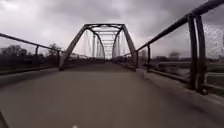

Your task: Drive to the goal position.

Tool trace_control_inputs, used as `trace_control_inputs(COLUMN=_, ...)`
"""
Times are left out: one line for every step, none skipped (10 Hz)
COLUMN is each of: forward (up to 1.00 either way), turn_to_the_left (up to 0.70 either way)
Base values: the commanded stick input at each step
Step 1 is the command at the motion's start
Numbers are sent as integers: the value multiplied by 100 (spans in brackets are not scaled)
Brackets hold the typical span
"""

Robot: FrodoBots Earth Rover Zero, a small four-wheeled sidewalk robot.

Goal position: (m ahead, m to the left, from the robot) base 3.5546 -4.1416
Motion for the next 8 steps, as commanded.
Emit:
trace_control_inputs(forward=100, turn_to_the_left=0)
trace_control_inputs(forward=100, turn_to_the_left=0)
trace_control_inputs(forward=100, turn_to_the_left=0)
trace_control_inputs(forward=100, turn_to_the_left=0)
trace_control_inputs(forward=100, turn_to_the_left=0)
trace_control_inputs(forward=100, turn_to_the_left=0)
trace_control_inputs(forward=100, turn_to_the_left=0)
trace_control_inputs(forward=100, turn_to_the_left=0)
